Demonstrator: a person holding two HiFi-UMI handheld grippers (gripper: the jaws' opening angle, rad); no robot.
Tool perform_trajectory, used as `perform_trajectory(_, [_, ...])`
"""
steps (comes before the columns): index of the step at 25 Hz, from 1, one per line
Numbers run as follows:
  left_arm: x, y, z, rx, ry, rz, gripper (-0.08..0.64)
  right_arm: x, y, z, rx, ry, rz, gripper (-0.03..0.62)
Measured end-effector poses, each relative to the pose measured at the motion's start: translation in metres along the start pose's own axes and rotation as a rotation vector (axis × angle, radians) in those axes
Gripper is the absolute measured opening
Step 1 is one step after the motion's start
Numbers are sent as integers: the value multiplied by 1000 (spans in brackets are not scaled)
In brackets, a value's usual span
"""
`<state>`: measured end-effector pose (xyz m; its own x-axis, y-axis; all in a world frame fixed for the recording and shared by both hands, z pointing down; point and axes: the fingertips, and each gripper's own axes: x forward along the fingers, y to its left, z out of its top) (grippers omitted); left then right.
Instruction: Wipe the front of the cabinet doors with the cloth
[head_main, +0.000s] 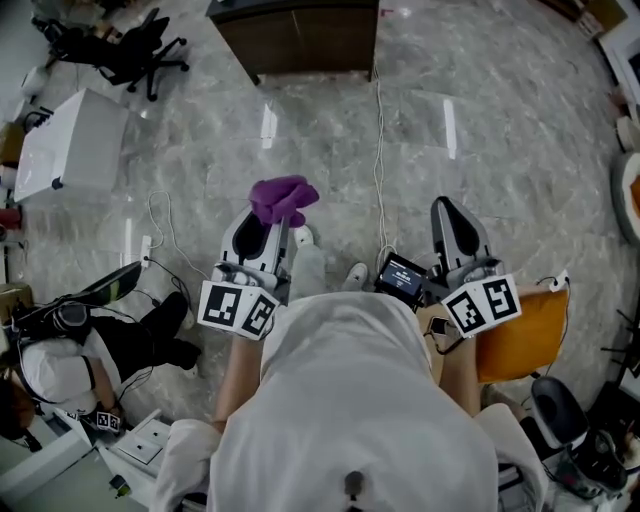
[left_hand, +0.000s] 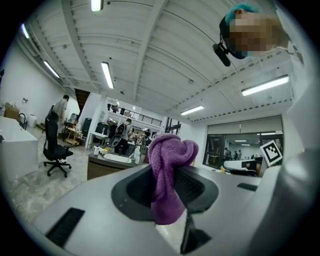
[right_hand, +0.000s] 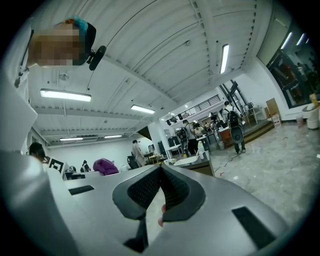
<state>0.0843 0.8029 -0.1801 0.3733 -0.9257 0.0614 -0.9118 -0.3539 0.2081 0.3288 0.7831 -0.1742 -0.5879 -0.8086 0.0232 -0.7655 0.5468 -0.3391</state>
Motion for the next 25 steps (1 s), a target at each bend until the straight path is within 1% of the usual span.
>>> perform_trajectory(4, [22,2,-6,-11,10,-27,106,15,-9,-3,15,5,-8,28])
perform_trajectory(9, [61,26,-14,-40,38,-46,106,43,-23,-2,15,25,-34,28])
perform_trajectory(14, [120,74,-2,-68,41,-69,106,97,-37,4,46,51,-46,28])
perform_trajectory(16, [143,94,4,-88,38,-87,106,124,-43,9,39,54,-63,28])
perform_trajectory(19, [178,122,10,-109,45,-127,106,167,-47,21,22,33,-87,28])
perform_trajectory(22, [205,147,20,-90,61,-161,106,208,-44,29,11,27,-85,28])
perform_trajectory(25, [229,175,32,-68,55,-195,107,249,-40,29,-13,43,-77,28])
